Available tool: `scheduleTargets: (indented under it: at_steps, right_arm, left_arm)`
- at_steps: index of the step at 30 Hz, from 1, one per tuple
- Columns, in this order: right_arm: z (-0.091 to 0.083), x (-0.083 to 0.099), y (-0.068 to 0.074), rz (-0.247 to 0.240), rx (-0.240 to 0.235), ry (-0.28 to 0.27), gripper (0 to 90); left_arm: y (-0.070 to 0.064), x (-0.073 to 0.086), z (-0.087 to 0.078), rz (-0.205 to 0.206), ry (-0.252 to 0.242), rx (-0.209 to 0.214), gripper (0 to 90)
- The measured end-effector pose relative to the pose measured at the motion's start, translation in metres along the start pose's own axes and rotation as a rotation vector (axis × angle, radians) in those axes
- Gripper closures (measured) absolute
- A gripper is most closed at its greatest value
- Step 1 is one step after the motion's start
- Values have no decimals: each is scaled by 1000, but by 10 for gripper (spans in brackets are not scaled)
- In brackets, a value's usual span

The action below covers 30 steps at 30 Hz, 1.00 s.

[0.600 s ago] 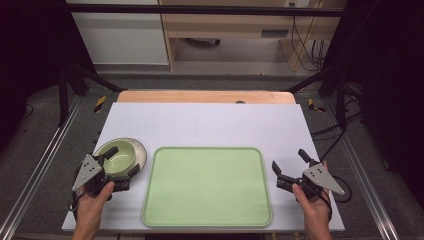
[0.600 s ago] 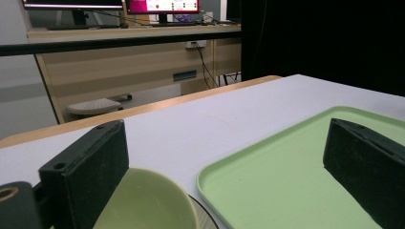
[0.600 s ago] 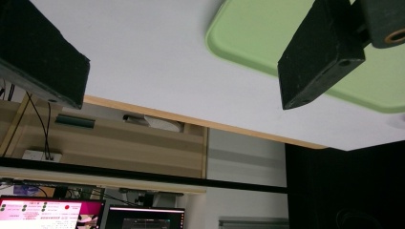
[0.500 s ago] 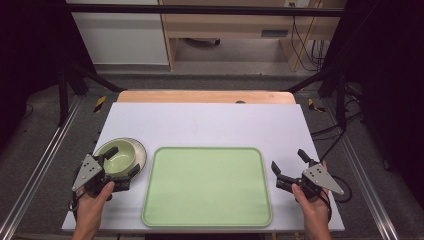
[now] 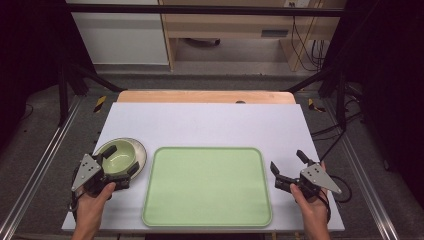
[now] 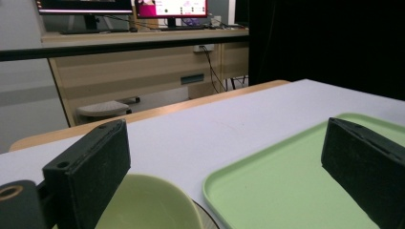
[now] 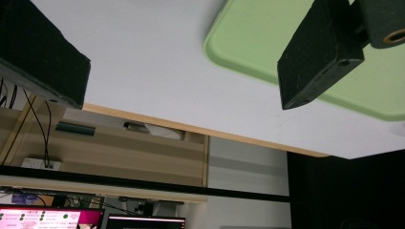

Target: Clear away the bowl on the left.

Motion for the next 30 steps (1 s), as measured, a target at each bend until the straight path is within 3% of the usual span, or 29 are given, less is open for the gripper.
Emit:
scheduleTargets:
  at_steps: [8, 13, 15, 17, 25, 30]
  right_arm:
    - [3, 1, 4, -8, 2, 12, 39]
    - [4, 2, 4, -12, 16, 31, 39]
    - [4, 3, 4, -12, 23, 31, 38]
    - [4, 3, 4, -15, 25, 32, 39]
    - [3, 2, 3, -25, 26, 31, 44]
    - [3, 3, 3, -33, 33, 31, 47]
  left_arm:
    - [-1, -12, -4, 21, -6, 6, 30]
    - [2, -21, -4, 34, 22, -20, 37]
    - [5, -29, -5, 58, 48, -50, 39]
    - [6, -32, -5, 67, 52, -54, 39]
    - [29, -53, -1, 57, 49, -64, 39]
    - [45, -53, 11, 35, 64, -102, 42]
Point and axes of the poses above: each handheld gripper's, and its own axes: z roughly forward along the jaws, x roughly out of its underside, y roughly to its left, the point moved 1 cm from there along z, roughly forward along the jaws, and after that the axes turned 6 degrees about z, right-handed, at the moved point
